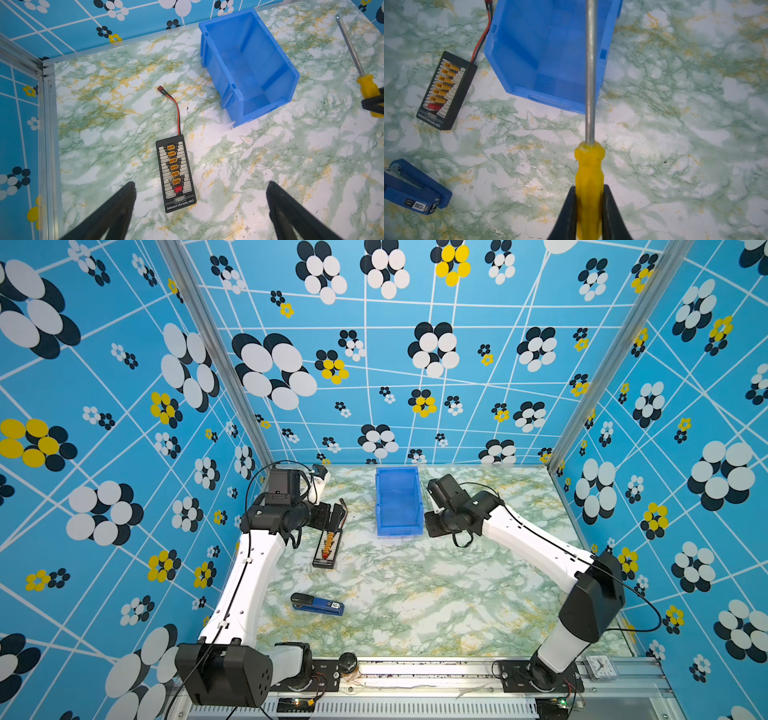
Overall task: Put the screwdriver in the bin
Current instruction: Place the screwdriver into the bin.
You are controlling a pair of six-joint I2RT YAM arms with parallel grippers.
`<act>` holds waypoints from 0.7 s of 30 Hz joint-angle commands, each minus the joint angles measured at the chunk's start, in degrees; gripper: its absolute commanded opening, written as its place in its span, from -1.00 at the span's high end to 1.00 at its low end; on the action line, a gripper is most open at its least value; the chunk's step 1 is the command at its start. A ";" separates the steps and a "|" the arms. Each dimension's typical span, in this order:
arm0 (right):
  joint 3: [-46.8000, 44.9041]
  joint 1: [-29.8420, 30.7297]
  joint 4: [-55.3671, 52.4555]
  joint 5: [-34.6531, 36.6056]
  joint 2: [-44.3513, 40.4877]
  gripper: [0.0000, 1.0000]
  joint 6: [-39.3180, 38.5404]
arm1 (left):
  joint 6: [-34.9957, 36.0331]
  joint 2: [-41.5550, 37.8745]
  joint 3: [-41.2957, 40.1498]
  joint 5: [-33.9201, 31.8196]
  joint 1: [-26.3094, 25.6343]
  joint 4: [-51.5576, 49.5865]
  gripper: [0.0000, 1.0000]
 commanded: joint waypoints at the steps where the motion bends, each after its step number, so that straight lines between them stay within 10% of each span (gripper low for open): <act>1: 6.79 -0.82 0.03 -2.11 4.75 0.77 -3.16 | 1.10 -1.05 -1.09 1.92 -0.40 -1.05 -0.99; 21: 36.43 -1.87 -1.38 -3.73 31.95 0.77 -2.37 | -2.63 -1.24 0.18 6.99 0.83 -1.36 -0.99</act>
